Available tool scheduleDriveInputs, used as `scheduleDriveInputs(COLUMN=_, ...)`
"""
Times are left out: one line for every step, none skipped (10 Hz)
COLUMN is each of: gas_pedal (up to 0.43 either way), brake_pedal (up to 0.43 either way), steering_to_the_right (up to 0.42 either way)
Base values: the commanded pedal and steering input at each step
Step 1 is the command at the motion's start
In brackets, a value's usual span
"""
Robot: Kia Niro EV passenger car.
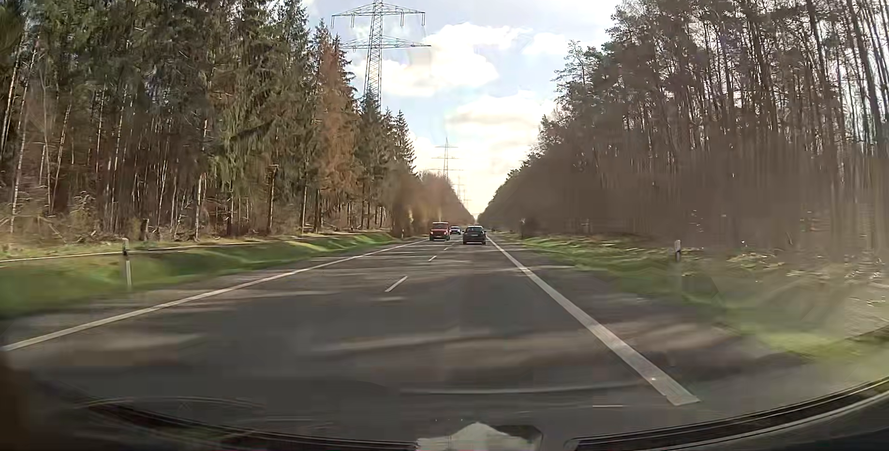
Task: Follow the waypoints while adhering to traffic rules and regulations
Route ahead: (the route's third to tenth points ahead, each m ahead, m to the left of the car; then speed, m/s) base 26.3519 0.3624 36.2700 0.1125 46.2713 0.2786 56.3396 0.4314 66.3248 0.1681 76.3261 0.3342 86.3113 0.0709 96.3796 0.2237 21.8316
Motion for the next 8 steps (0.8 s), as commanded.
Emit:
scheduleDriveInputs(gas_pedal=0.189, brake_pedal=0.000, steering_to_the_right=0.001)
scheduleDriveInputs(gas_pedal=0.189, brake_pedal=0.000, steering_to_the_right=0.001)
scheduleDriveInputs(gas_pedal=0.189, brake_pedal=0.000, steering_to_the_right=0.001)
scheduleDriveInputs(gas_pedal=0.189, brake_pedal=0.000, steering_to_the_right=0.001)
scheduleDriveInputs(gas_pedal=0.189, brake_pedal=0.000, steering_to_the_right=0.001)
scheduleDriveInputs(gas_pedal=0.189, brake_pedal=0.000, steering_to_the_right=0.002)
scheduleDriveInputs(gas_pedal=0.197, brake_pedal=0.000, steering_to_the_right=0.002)
scheduleDriveInputs(gas_pedal=0.197, brake_pedal=0.000, steering_to_the_right=0.002)
